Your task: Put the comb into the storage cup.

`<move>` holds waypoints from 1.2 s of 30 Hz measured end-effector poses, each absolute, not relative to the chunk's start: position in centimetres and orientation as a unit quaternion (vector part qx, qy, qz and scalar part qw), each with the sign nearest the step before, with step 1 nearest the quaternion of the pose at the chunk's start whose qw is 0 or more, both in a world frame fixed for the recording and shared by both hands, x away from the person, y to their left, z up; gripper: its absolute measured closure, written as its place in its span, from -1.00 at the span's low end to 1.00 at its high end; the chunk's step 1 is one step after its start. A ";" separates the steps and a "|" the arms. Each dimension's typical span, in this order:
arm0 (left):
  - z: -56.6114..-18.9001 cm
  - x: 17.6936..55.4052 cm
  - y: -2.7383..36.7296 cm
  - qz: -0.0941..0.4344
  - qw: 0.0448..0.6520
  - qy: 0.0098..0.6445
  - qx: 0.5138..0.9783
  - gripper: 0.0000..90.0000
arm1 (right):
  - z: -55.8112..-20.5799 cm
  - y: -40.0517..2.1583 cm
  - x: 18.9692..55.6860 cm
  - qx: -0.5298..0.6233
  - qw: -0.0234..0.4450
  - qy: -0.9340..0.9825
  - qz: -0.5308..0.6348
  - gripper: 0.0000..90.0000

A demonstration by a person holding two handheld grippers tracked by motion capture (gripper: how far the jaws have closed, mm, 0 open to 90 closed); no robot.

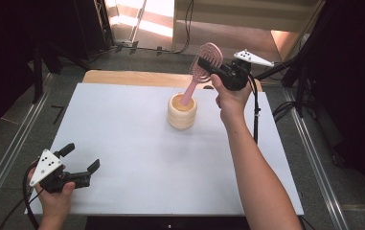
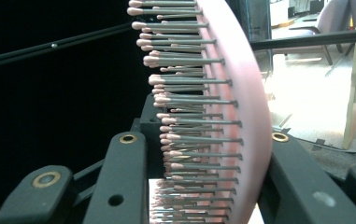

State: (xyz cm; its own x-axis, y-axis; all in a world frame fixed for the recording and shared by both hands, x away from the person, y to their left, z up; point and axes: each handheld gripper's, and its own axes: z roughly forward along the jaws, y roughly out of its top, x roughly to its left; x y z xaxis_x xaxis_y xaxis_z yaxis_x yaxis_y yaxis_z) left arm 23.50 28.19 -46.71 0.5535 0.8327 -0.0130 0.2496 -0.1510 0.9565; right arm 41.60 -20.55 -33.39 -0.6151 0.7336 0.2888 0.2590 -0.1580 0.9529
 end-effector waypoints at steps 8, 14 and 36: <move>-46.7 23.5 28.4 0.278 0.528 0.384 0.705 -1.00 | -34.9 -20.1 42.5 0.405 0.180 0.626 0.642 0.42; -46.7 23.5 28.3 0.279 0.528 0.382 0.705 -1.00 | -36.1 -19.6 42.9 0.409 0.181 0.626 0.639 0.42; -46.7 23.5 28.4 0.278 0.527 0.383 0.706 -1.00 | -40.6 -18.6 43.6 0.438 0.164 0.629 0.621 0.42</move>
State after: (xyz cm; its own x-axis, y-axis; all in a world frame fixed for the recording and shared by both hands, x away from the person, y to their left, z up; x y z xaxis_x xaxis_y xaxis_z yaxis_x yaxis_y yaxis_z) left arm 23.46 28.36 -46.69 0.5519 0.8338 -0.0116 0.2475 -0.1505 0.9571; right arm 43.62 -18.64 -40.56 -0.5616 0.7551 0.3381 0.3476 -0.1555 0.9247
